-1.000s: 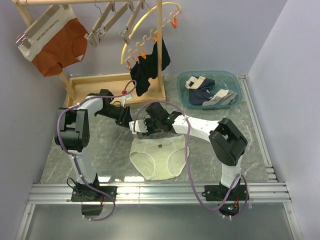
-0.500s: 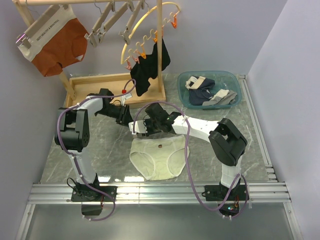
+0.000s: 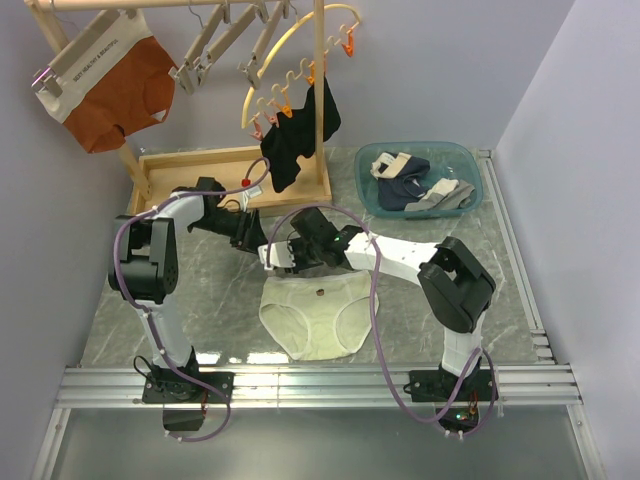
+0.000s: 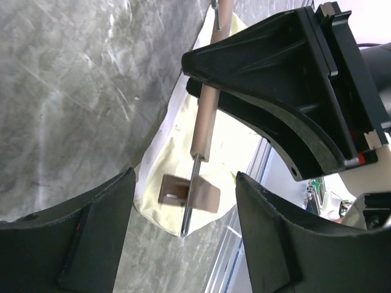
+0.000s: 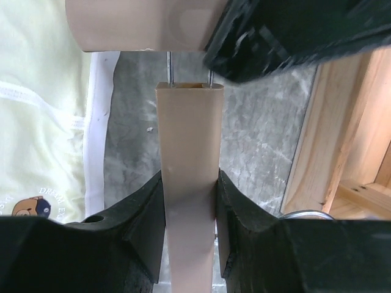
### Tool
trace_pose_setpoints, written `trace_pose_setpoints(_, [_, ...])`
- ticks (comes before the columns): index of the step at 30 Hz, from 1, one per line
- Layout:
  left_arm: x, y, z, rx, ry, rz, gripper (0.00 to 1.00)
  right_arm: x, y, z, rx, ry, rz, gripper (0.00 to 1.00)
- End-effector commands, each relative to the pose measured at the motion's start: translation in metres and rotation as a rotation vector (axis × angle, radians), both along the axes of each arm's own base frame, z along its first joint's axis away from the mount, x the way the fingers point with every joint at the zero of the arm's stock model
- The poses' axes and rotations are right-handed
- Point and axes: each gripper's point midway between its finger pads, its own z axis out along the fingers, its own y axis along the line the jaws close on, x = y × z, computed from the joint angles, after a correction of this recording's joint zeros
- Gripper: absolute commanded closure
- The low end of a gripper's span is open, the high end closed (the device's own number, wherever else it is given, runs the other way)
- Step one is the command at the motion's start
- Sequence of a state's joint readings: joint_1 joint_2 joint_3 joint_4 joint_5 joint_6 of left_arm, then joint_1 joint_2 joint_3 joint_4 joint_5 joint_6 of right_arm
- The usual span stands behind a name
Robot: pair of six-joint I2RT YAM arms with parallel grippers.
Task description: Clip the underwear to the hanger
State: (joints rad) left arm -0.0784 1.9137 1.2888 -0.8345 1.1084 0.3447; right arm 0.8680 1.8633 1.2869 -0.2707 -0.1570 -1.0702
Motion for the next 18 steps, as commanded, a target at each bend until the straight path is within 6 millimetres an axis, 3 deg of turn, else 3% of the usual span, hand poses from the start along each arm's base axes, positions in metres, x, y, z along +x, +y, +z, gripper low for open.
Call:
trace_pose_setpoints(1, [0.007, 0.003, 0.010, -0.008, -0.039, 0.014, 0.29, 0.003, 0.005, 0.029, 0.060, -0.069, -0.005, 1.00])
trace_pose_setpoints(8, [0.004, 0.003, 0.005, -0.001, 0.001, 0.023, 0.34, 0.012, 0.005, 0.036, 0.087, -0.140, -0.037, 1.00])
trace_pose_setpoints(18, [0.004, 0.003, -0.004, 0.011, 0.052, 0.045, 0.30, 0.014, 0.008, 0.045, 0.119, -0.184, -0.042, 1.00])
